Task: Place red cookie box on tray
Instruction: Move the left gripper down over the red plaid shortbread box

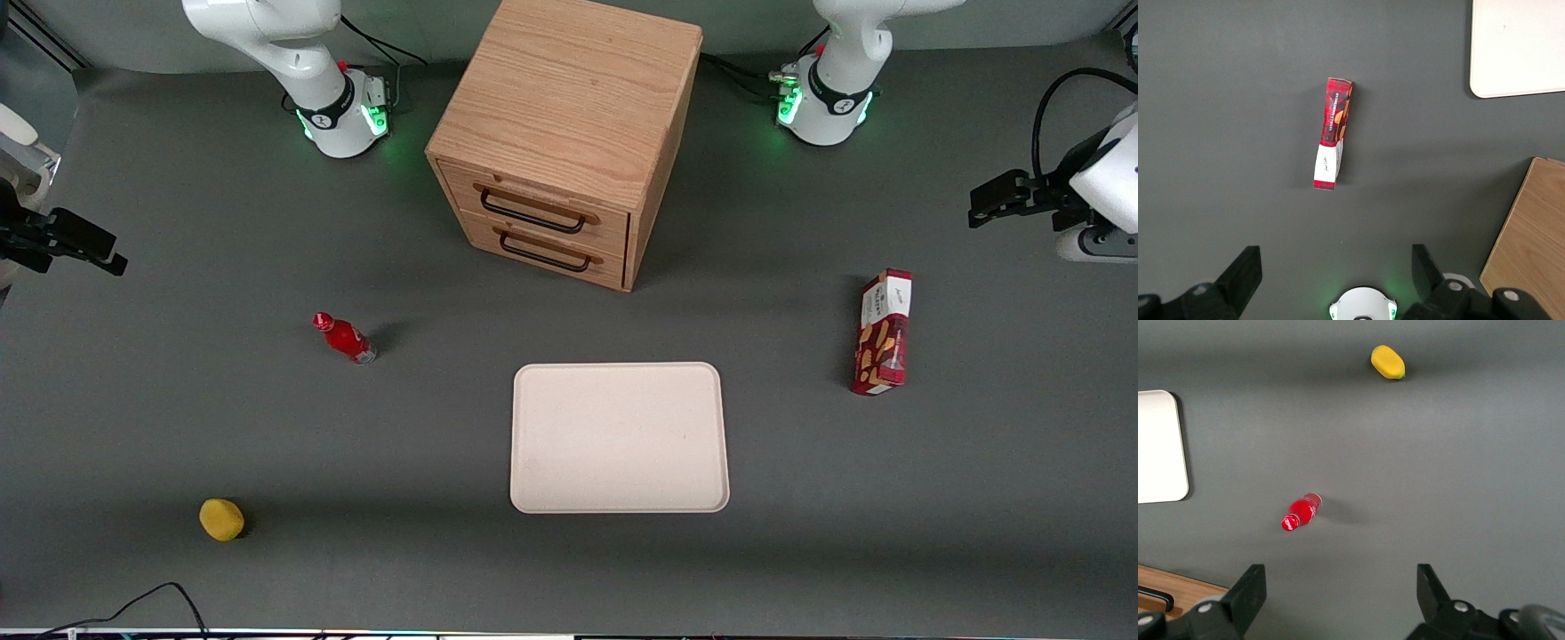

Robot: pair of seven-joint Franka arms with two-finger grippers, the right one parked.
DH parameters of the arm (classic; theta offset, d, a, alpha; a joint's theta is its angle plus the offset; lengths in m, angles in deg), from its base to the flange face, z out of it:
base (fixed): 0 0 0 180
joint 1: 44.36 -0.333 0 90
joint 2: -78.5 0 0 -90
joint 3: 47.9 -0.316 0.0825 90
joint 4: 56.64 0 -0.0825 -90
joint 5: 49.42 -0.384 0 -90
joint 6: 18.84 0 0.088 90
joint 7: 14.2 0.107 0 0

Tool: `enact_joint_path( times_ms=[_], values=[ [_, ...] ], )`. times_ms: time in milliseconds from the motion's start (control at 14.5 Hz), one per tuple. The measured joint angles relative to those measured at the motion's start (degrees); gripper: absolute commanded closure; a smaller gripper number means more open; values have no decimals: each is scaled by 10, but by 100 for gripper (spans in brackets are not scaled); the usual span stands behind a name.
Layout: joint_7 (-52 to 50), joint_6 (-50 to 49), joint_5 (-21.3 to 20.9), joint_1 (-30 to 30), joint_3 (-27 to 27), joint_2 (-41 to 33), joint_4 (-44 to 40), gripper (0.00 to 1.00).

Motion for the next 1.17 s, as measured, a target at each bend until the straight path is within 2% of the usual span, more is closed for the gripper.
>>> enact_joint_path(
  times_ms=[414,621,966,1034,1172],
  values=[
    [16,4,-1,4,-31,14,8,0],
    [118,143,-1,3,-68,60,102,0],
    [140,372,1,5,-66,143,258,0],
    [141,410,1,6,-63,157,276,16],
    [141,472,2,8,-56,175,308,97]
  ],
)
